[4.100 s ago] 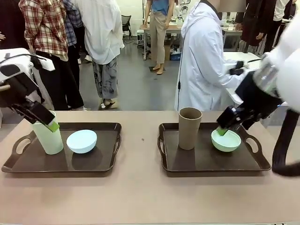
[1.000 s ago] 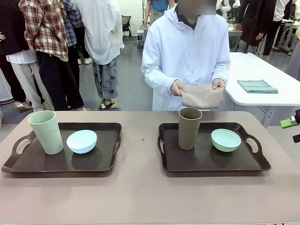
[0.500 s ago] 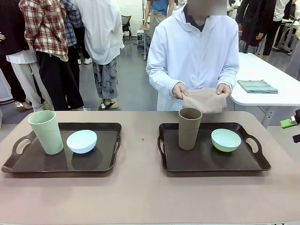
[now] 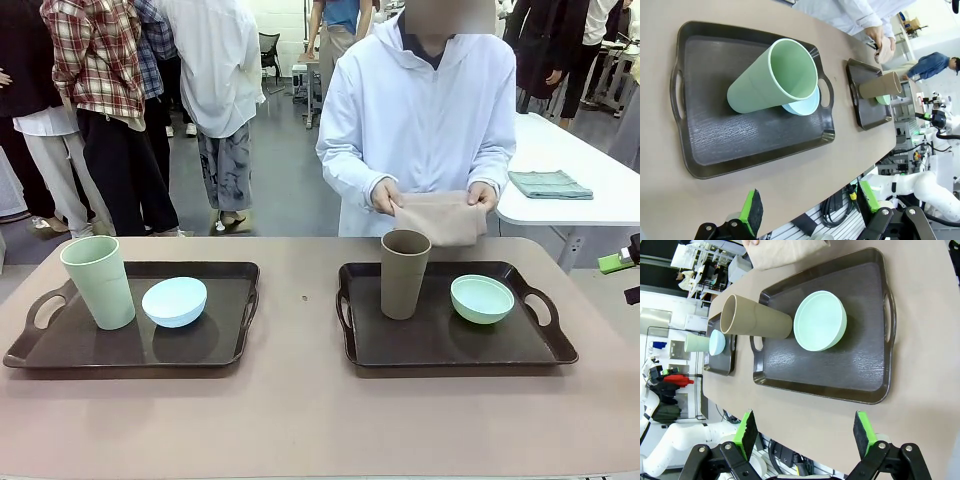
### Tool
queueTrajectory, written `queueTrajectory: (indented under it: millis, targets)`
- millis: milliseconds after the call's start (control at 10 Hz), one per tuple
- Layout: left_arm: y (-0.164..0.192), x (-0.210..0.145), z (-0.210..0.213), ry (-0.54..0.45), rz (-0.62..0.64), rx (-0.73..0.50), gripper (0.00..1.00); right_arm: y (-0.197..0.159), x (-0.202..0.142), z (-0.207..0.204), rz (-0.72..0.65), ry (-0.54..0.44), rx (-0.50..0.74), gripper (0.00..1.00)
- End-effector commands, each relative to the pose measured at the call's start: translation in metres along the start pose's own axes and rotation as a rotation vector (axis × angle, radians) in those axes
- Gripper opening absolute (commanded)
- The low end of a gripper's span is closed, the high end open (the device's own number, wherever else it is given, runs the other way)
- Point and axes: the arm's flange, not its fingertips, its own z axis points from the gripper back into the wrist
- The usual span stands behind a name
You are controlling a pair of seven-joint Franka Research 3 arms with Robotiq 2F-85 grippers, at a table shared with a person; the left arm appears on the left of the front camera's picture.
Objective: Set up a tray with a mat and arrange the tableware.
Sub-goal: Pick up the Picnic Bowl and Reusable plastic cup from the Handle tray in front of the human's position and hold them in the air.
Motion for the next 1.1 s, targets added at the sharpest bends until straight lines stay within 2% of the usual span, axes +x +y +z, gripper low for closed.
queueTrajectory:
  millis: [0, 900, 1000]
  targets:
    - [0.003, 0.001, 0.001, -0.012, -0.021, -0.016, 1.0, 0.0, 0.002, -0.001, -0.01, -0.004, 0.017, 1.0]
    - [0.0, 0.0, 0.0, -0.001, 0.0, 0.002, 1.0, 0.0, 0.0, 0.0, 0.0, 0.0, 0.0, 1.0]
    - [-0.035, 0.004, 0.002, 0.032, -0.104, 0.047, 1.0, 0.011, 0.01, -0.004, 0.176, -0.036, -0.061, 1.0]
